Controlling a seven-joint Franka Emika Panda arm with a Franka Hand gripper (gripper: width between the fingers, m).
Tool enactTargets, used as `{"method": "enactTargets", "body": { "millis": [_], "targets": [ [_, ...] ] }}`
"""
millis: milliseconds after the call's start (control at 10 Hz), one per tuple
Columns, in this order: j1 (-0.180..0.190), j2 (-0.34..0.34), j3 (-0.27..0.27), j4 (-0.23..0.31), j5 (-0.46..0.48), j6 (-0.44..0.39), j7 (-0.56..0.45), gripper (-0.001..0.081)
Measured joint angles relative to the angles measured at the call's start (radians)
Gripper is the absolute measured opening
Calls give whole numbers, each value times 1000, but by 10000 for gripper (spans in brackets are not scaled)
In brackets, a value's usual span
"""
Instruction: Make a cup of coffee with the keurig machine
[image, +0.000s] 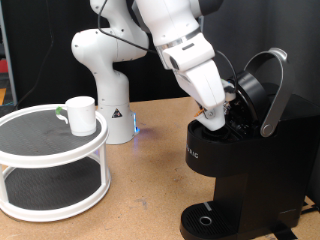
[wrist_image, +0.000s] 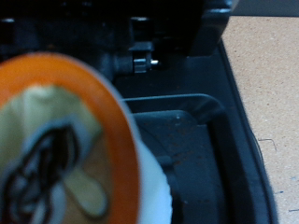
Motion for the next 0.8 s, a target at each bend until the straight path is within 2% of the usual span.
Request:
{"method": "enactTargets", "body": {
  "millis": [500, 800],
  "targets": [
    [0, 30, 22, 1, -34, -6, 6, 120],
    [0, 32, 27, 10, -80, -24, 47, 120]
  ]
}}
